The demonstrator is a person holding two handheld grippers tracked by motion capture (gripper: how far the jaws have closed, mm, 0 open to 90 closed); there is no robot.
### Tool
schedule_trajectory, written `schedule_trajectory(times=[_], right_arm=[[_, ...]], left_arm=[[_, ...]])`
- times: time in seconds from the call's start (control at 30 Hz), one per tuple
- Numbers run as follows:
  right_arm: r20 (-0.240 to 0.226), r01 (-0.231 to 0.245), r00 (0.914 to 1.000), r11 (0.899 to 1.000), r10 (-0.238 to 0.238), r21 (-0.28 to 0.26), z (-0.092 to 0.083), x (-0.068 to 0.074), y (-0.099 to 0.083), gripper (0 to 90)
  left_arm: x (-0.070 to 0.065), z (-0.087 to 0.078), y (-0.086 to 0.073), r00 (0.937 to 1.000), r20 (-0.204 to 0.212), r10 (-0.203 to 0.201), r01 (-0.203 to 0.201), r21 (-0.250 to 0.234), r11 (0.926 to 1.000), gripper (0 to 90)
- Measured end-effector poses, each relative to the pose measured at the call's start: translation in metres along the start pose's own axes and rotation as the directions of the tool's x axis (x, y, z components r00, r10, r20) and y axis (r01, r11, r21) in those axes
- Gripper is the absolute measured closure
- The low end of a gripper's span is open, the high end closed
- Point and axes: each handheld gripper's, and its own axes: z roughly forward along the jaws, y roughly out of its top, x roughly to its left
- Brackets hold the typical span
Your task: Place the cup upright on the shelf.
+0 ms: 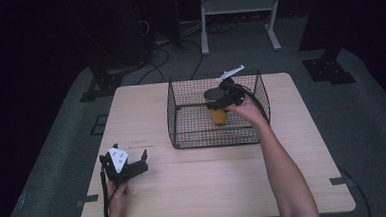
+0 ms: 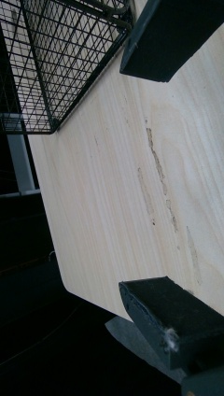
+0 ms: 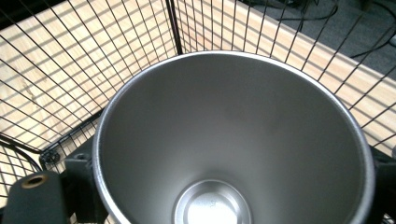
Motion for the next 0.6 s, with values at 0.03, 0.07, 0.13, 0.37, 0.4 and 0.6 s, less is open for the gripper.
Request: schedule_trajectory(times=[0.03, 0.07, 0.13, 0.37, 0.4, 0.6], right_arm=[[0.002, 0.002, 1.0000, 1.000, -0.002, 0.005, 0.002, 0.000, 0.000, 11.0], [0.004, 0.001, 1.0000, 1.000, -0.001, 0.008, 0.004, 0.001, -0.001, 11.0], [0.006, -0.001, 1.0000, 1.000, 0.001, 0.023, 0.008, 0.001, -0.003, 10.9], [0.040, 0.014, 0.9991, 1.000, -0.015, 0.025, 0.017, 0.002, -0.007, 11.2], [0.041, 0.011, 0.9991, 1.000, -0.012, 0.025, 0.017, 0.002, -0.007, 11.2], [0.058, 0.046, 0.9972, 0.998, -0.048, 0.043, 0.016, 0.004, -0.008, 11.1]], left_arm=[[0.000, 0.000, 0.000, 1.0000, 0.000, 0.000, 0.000, 0.000, 1.0000, 0.0], [0.000, 0.000, 0.000, 1.0000, 0.000, 0.000, 0.000, 0.000, 1.0000, 0.0], [0.000, 0.000, 0.000, 1.0000, 0.000, -0.001, 0.001, -0.001, 1.0000, 0.0], [0.000, 0.000, 0.000, 1.0000, 0.000, -0.006, 0.006, -0.003, 1.0000, 0.0], [0.000, 0.000, 0.000, 1.0000, 0.000, -0.004, 0.004, -0.004, 1.0000, 0.0], [0.000, 0.000, 0.000, 1.0000, 0.000, -0.002, 0.002, -0.002, 1.0000, 0.0]])
